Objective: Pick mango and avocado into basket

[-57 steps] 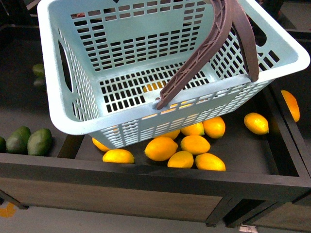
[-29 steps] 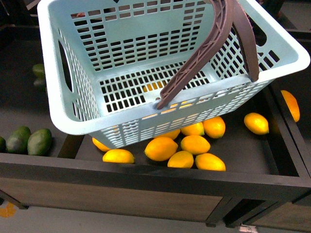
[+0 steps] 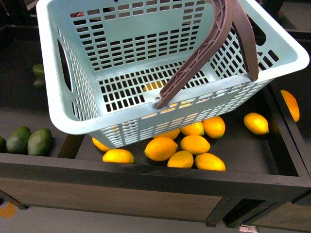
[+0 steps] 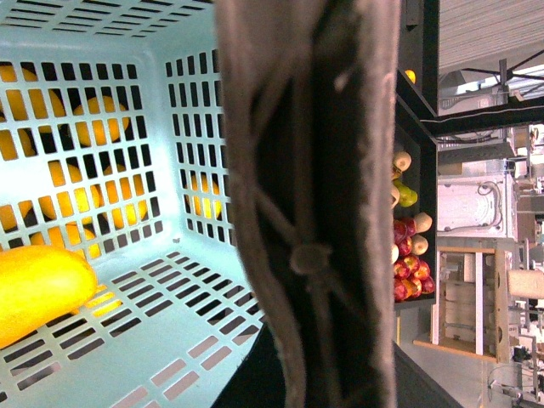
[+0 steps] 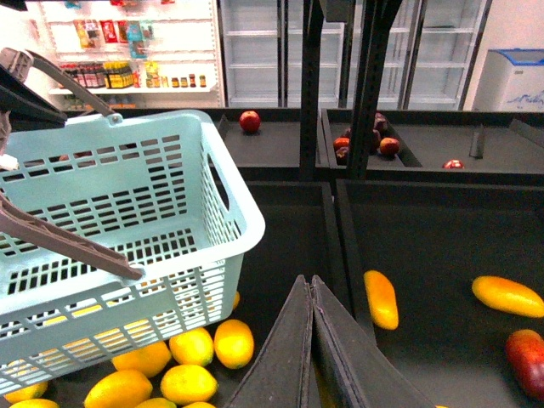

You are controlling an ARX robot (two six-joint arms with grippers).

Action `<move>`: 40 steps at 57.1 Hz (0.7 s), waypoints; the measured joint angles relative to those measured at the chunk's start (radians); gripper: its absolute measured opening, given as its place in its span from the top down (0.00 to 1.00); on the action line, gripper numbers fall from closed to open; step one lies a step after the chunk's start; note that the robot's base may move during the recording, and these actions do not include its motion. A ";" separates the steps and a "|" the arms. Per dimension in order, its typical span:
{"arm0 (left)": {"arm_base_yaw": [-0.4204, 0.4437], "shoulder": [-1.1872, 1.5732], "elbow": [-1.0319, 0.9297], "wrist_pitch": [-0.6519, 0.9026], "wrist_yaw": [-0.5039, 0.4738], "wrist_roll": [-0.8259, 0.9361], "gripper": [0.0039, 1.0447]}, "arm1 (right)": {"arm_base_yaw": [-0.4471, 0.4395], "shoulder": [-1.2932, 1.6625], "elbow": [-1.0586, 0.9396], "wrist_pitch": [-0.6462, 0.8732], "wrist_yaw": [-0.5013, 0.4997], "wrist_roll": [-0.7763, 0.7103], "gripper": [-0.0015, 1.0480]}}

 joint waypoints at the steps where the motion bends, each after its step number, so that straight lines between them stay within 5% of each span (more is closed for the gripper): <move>1: 0.000 0.000 0.000 0.000 0.000 0.001 0.95 | 0.000 0.000 0.000 -0.001 0.000 0.000 0.98; 5: 0.000 0.000 0.000 0.000 0.000 0.001 0.95 | 0.000 0.000 0.000 -0.001 0.000 -0.001 0.94; 35: -0.012 0.000 0.000 0.000 0.003 0.002 0.95 | 0.000 -0.001 0.000 -0.003 0.003 0.000 0.06; 40: -0.016 0.000 0.000 0.000 0.022 -0.002 0.95 | 0.000 -0.002 0.000 -0.003 0.002 0.000 0.08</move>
